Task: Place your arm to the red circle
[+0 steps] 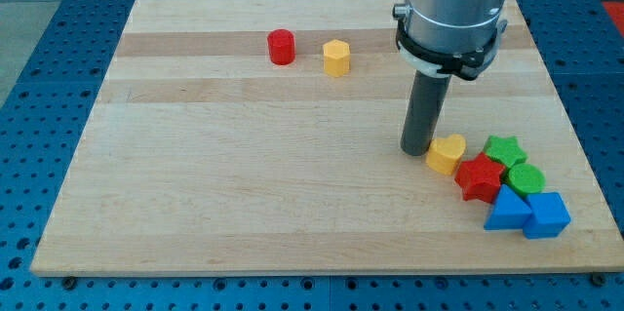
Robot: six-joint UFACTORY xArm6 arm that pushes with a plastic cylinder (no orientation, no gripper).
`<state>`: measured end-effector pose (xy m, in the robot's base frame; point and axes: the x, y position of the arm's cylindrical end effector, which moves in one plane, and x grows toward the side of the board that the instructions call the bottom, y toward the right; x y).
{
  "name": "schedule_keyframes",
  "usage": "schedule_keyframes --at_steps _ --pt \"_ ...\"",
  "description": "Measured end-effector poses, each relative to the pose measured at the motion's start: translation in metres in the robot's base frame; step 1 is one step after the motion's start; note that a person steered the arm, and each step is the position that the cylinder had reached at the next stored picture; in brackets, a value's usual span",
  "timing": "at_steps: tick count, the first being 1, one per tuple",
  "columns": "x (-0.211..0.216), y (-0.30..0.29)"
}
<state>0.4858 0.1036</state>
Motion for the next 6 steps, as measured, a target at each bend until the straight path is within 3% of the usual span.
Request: schedule_keyframes --at_steps 2,5,6 --pt "-0.005 -0.018" --pt "-0.125 -0.153" --pt "-0.150 -0.164"
